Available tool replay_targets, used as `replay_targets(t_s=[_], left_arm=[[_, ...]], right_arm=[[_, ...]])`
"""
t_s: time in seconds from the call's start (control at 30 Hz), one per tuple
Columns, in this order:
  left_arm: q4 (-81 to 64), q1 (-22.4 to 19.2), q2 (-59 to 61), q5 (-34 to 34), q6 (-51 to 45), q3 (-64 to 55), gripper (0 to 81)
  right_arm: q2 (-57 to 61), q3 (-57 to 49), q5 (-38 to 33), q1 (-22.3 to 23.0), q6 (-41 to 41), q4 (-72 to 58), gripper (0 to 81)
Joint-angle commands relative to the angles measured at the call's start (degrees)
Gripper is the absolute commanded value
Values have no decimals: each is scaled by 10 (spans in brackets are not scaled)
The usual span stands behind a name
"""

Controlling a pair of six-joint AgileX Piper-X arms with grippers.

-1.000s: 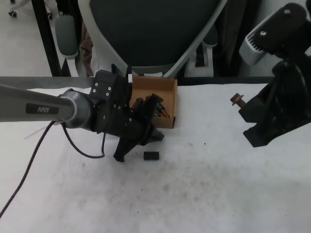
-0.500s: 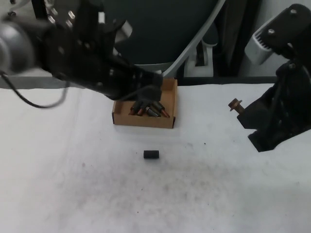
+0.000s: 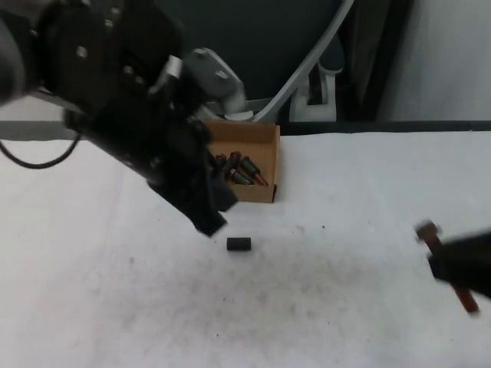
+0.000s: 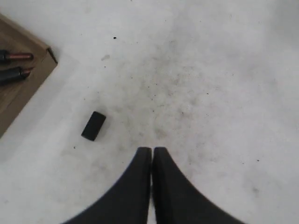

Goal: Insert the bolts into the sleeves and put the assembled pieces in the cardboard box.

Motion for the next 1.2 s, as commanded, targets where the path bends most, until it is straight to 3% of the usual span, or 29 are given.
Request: replay_targets(t_s=[0.0, 0.13, 0.17, 0.23, 0.27, 0.33, 0.53, 0.87, 0.97, 1.17], left_arm=[[-40, -37, 2, -57, 65, -5, 171], [-115, -71, 17, -138, 66, -5, 449], [-124, -81, 23, -172, 58, -5, 475], [-128, -99, 40, -250, 45, -7, 447], [-122, -105, 47, -253, 45, -7, 429], [-107, -114, 68, -246, 47, -7, 393], [-79, -115, 117, -253, 69, -7, 390], [-44, -73, 178, -242, 84, -67, 391], [-34, -59, 199, -200, 73, -92, 419], [-23, -49, 232, -193, 68, -118, 440]], right_arm=[[-108, 77, -29, -1, 58, 1, 3], [-182, 101, -29, -1, 79, 30, 3], [-199, 104, -29, -1, 79, 41, 3], [-229, 111, -29, -1, 79, 62, 3], [-241, 115, -29, -1, 79, 71, 3], [-256, 123, -29, -1, 79, 85, 3], [-264, 141, -29, -1, 90, 98, 3], [-264, 166, -46, -1, 90, 96, 3], [-264, 171, -46, -1, 90, 96, 3], [-264, 172, -46, -1, 90, 96, 3]])
